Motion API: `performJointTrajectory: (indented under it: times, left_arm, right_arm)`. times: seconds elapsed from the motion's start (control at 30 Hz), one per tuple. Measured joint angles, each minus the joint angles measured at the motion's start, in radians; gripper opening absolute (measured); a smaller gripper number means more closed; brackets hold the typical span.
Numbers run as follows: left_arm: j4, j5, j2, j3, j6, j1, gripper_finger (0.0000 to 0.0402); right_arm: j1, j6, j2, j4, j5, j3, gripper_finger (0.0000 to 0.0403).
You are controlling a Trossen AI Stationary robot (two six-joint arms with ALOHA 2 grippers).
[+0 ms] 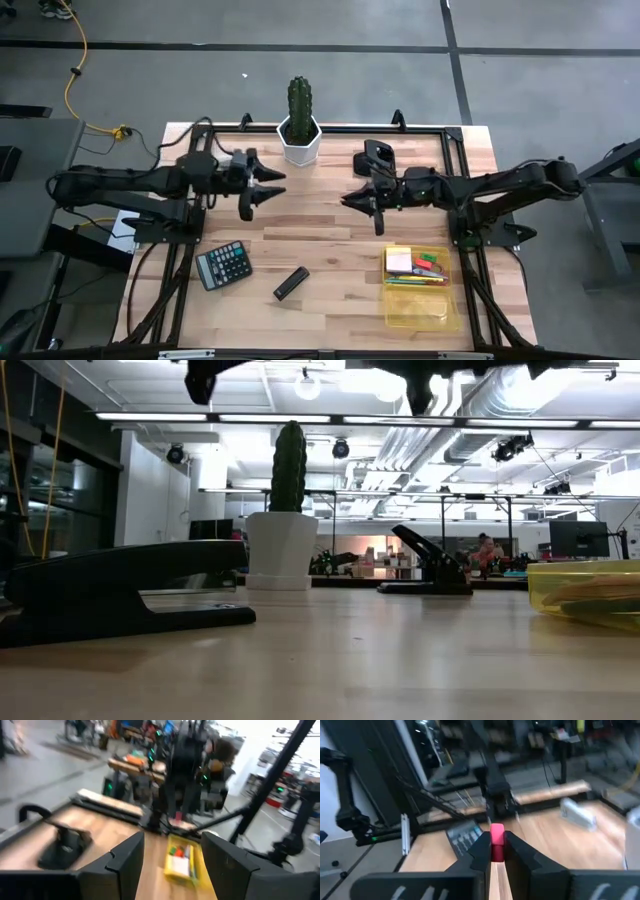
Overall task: Pack school essentials
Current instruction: Put the small pink eraser on the yellow supply box
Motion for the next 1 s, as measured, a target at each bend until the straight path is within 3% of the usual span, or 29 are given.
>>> performJointTrajectory:
  times: [0.13, 0.37, 0.8, 0.9, 1.0]
  left_arm:
    - [0.052, 0.044, 0.074, 0.0, -0.051, -0.008, 0.0186]
    - [0.222, 0.026, 0.163, 0.0, -0.015, -0.028, 0.0186]
    - [0.261, 0.022, 0.177, 0.0, 0.028, -0.028, 0.0186]
    - [0.261, 0.022, 0.177, 0.0, 0.028, -0.028, 0.0186]
    - [0.261, 0.02, 0.177, 0.0, 0.029, -0.027, 0.0186]
  right_arm:
    - [0.0, -0.066, -0.002, -0.04, -0.022, 0.076, 0.003]
    - [0.0, -0.086, -0.002, -0.049, -0.022, 0.116, 0.003]
    - [0.0, -0.078, -0.002, -0.048, -0.021, 0.118, 0.003]
    - [0.0, -0.021, -0.002, -0.067, -0.028, 0.118, 0.003]
    - [0.004, 0.077, -0.002, -0.174, -0.106, 0.119, 0.003]
